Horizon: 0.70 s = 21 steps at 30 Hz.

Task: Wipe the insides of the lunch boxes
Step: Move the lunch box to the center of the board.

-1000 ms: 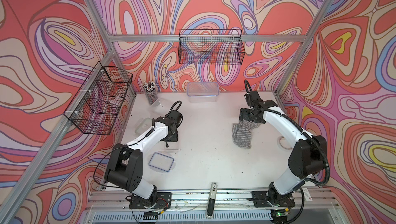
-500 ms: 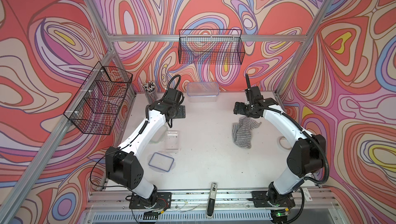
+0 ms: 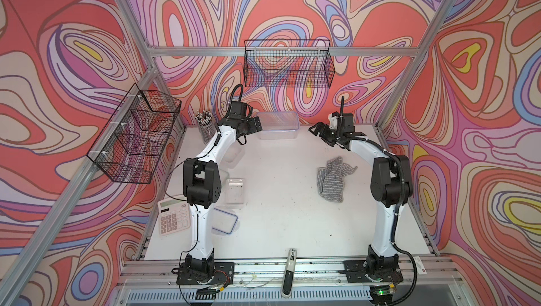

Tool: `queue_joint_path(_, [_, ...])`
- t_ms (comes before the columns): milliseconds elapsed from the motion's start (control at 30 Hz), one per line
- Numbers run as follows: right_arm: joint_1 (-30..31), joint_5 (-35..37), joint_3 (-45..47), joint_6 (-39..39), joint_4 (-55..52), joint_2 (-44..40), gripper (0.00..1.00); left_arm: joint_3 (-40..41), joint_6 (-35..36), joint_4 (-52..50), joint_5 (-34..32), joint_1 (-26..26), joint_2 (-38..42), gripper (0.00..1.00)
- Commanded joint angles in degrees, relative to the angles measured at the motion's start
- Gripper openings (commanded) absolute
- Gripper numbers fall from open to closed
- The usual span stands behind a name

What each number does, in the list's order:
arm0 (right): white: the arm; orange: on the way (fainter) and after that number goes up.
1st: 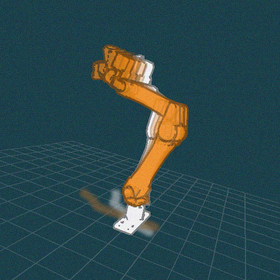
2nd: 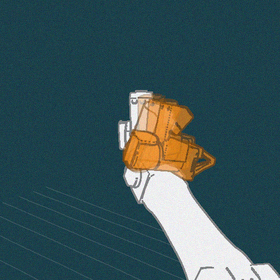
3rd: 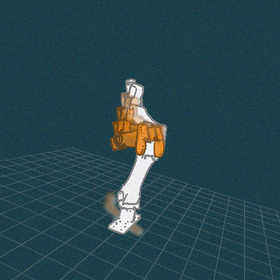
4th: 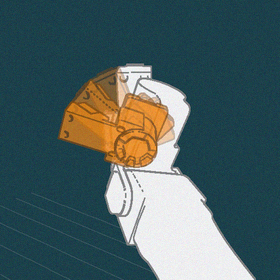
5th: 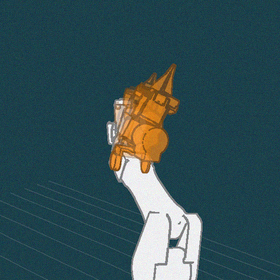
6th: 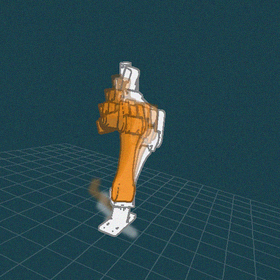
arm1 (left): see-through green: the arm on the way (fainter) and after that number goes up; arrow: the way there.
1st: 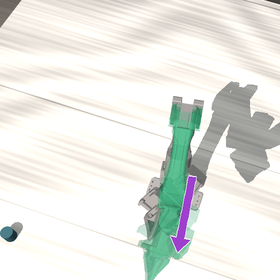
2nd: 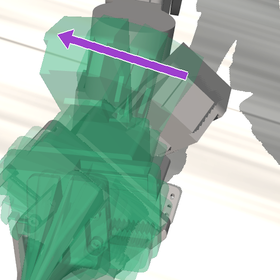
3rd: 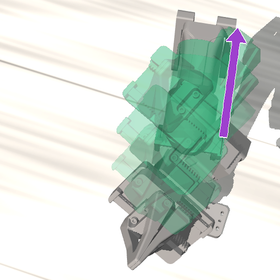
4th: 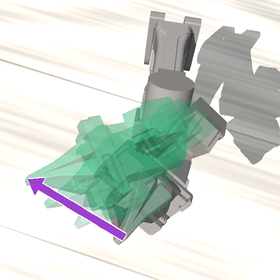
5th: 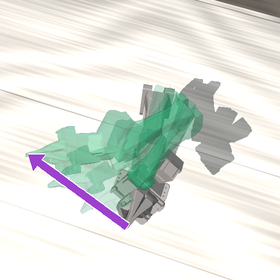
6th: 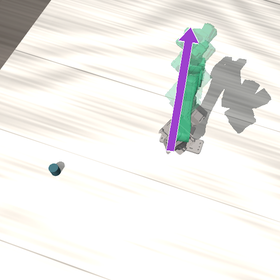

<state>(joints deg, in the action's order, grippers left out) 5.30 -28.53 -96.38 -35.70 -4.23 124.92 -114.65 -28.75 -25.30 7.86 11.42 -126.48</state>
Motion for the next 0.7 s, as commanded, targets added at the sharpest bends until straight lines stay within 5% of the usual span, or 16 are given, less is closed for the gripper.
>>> queue_joint_path(0, [-0.11,-7.86,-3.19,-8.72,17.92,5.22,0.99,0.03,-5.23,12.73,2.78,-1.00,-1.96,0.97])
queue_joint_path(333, [0.01,-9.65,-17.74,-23.29,34.20,23.34,0.95,-7.98,-14.65,26.27,6.53,-1.82,-15.47,0.96])
queue_joint_path(467, [0.43,-8.66,-23.89,-26.67,35.81,29.35,0.93,-18.13,-14.29,21.13,8.03,-1.84,-22.40,0.96])
queue_joint_path(667, [2.35,-8.05,-36.29,-27.60,31.74,37.46,0.94,-19.82,-17.09,23.38,8.88,-1.84,-25.85,0.95])
